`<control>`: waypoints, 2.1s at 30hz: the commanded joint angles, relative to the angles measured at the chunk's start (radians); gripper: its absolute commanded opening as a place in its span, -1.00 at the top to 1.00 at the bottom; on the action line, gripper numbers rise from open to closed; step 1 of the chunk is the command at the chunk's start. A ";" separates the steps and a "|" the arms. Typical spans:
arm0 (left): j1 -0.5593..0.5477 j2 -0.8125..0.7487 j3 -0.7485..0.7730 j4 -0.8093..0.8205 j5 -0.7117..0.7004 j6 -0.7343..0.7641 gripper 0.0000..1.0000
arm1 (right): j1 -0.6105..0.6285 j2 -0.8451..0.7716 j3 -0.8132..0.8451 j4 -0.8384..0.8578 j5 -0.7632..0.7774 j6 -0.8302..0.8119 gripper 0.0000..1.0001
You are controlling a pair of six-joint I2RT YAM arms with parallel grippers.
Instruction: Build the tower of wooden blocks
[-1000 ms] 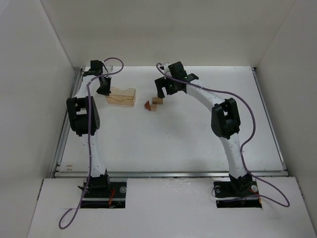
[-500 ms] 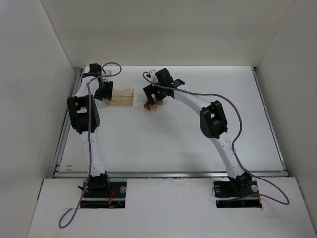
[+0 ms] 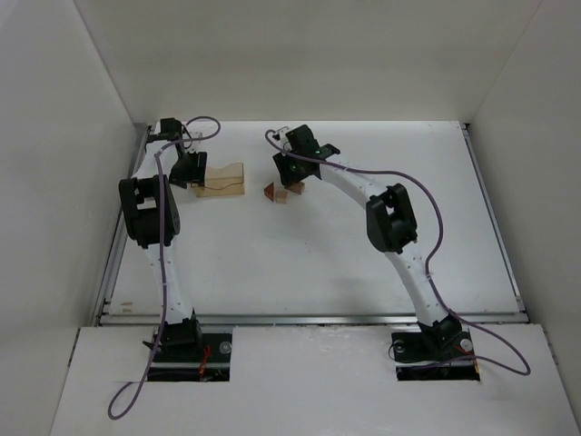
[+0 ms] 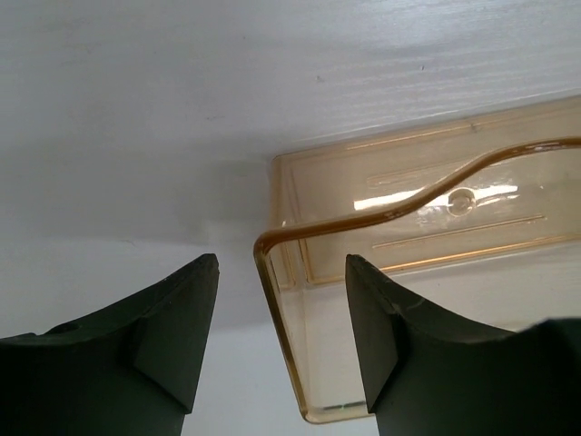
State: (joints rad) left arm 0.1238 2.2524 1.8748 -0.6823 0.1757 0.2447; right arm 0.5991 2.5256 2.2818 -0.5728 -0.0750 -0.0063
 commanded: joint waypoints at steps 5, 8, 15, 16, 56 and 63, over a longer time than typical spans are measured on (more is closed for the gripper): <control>0.000 -0.105 -0.036 -0.029 0.015 -0.008 -0.11 | 0.002 -0.060 -0.089 -0.048 -0.037 0.000 0.44; 0.000 -0.114 -0.058 -0.029 0.024 -0.008 -0.11 | 0.002 -0.123 -0.177 -0.058 -0.037 0.000 0.44; 0.000 -0.152 -0.098 -0.029 0.042 0.002 -0.11 | 0.002 -0.272 -0.379 -0.058 -0.028 0.000 0.14; -0.009 -0.163 -0.098 -0.029 0.051 0.011 -0.13 | 0.002 -0.281 -0.393 -0.058 -0.028 0.000 0.11; -0.171 -0.433 -0.224 0.052 0.258 0.208 -0.47 | -0.007 -0.481 -0.706 0.054 -0.055 -0.050 0.04; -0.202 -0.433 -0.252 0.052 0.213 0.220 -0.47 | -0.007 -0.442 -0.667 0.056 -0.065 -0.041 0.19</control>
State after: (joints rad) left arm -0.0559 1.8835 1.6440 -0.6308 0.3943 0.4408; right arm 0.5949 2.0983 1.5776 -0.5648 -0.1463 -0.0589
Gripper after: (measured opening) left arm 0.735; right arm 0.427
